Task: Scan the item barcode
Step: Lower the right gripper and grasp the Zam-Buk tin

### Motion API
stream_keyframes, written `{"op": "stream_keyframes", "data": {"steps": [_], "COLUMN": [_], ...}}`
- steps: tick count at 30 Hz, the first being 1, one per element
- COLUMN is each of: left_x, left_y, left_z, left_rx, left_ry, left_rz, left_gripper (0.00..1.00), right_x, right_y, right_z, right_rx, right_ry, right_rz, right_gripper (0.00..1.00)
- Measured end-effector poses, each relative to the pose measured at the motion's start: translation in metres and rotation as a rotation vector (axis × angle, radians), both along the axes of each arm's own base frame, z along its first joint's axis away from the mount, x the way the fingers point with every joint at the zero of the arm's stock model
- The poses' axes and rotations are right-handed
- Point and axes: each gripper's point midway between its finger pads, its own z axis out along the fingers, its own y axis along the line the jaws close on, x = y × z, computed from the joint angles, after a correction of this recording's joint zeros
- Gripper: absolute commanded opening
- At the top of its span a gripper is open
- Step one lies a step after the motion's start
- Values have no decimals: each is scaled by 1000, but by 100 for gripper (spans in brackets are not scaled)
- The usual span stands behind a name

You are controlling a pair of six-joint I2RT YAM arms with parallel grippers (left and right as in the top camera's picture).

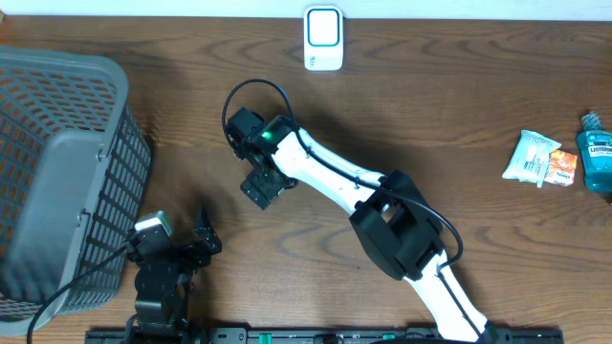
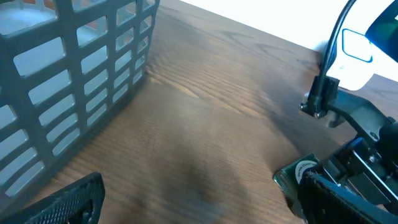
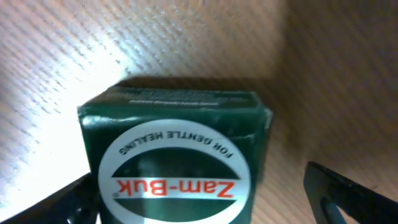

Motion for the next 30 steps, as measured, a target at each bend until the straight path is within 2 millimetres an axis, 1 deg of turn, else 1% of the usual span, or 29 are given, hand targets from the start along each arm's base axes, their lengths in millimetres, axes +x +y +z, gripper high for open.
{"op": "stream_keyframes", "data": {"steps": [4,7,11,13,16,18,19,22,24,26,28,30], "left_x": [0,0,0,0,0,0,0,0,0,0,0,0], "left_y": [0,0,0,0,0,0,0,0,0,0,0,0], "left_z": [0,0,0,0,0,0,0,0,0,0,0,0], "left_rx": [0,0,0,0,0,0,0,0,0,0,0,0], "left_ry": [0,0,0,0,0,0,0,0,0,0,0,0], "left_rz": [0,0,0,0,0,0,0,0,0,0,0,0], "left_gripper": [98,98,98,98,98,98,98,98,98,98,98,98], "right_x": [6,6,5,5,5,7,7,7,7,6,6,6], "right_y": [7,13,13,13,13,13,13,14,14,12,9,3], "right_z": [1,2,-5,-5,-5,-5,-5,-5,-4,-3,-1,1], "right_rx": [34,59,55,54,54,56,57,62,63,58,45,24], "right_ry": [-21,-18,-9,-8,-10,-11,-12,-9,-5,13,37,67], "right_rz": [13,28,43,47,52,45,45,31,13,-20,-60,-112], "right_gripper": [99,96,86,80,66,61,56,50,41,36,33,36]}}
